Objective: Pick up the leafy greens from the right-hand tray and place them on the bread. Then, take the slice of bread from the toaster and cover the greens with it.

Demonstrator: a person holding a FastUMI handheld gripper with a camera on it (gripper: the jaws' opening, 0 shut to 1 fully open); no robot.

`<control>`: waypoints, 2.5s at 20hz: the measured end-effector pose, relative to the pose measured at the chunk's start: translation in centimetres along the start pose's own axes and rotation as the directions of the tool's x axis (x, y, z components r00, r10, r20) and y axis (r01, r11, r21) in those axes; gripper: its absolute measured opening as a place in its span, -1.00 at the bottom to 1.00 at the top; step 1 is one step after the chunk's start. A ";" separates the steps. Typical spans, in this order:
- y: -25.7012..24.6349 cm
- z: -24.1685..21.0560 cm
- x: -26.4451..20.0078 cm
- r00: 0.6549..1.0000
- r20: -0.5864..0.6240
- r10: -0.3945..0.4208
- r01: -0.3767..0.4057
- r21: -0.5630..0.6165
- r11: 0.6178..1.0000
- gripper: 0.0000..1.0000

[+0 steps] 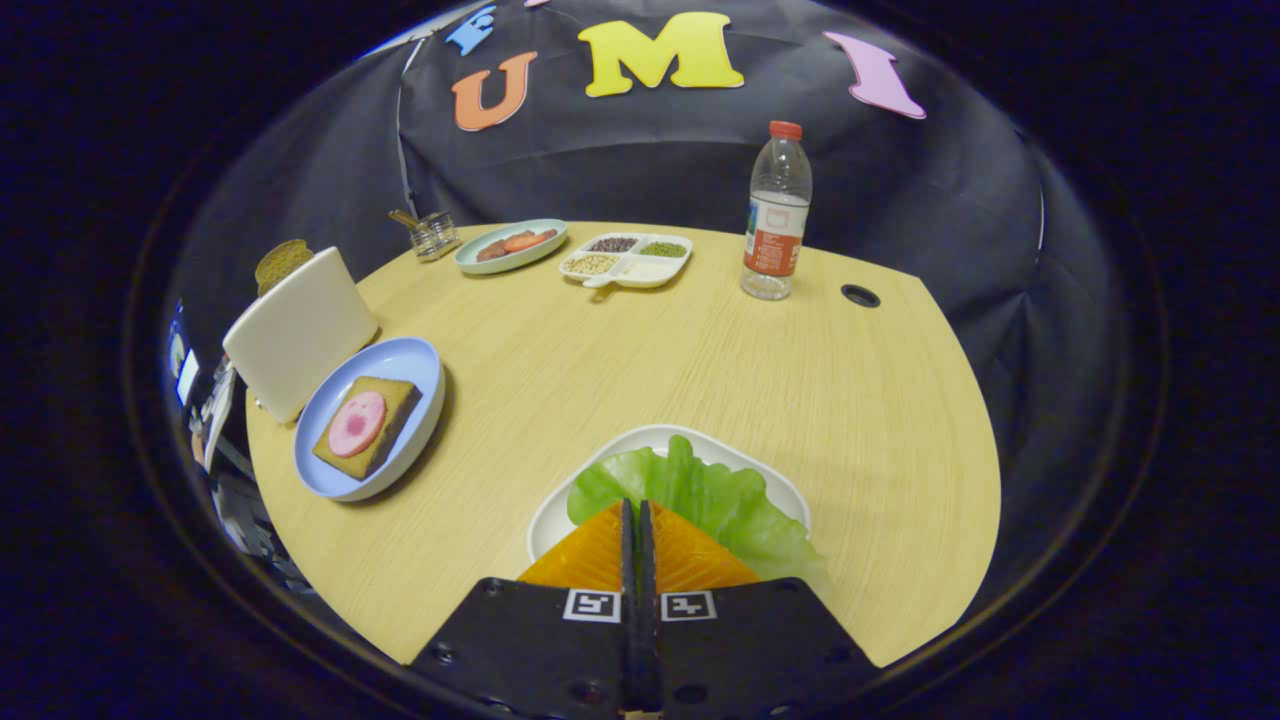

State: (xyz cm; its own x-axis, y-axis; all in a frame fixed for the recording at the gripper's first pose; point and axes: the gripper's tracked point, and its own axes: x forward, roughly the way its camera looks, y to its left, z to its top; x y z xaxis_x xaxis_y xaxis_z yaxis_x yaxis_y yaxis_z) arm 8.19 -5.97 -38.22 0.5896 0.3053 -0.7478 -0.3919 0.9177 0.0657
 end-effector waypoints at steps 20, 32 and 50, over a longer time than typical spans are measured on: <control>13.0 11.1 -4.9 0.961 0.201 0.192 -0.195 -0.006 0.981 -1.00; 9.2 6.2 4.6 1.000 -0.029 0.002 -0.004 -0.050 0.999 0.80; 12.4 6.1 3.4 0.988 -0.038 0.152 -0.153 -0.041 0.987 -0.99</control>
State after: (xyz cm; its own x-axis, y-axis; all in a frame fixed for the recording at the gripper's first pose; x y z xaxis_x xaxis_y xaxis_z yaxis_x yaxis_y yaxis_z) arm 9.62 7.99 -35.91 0.4964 0.4311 -0.7534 -0.5062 0.8489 0.1522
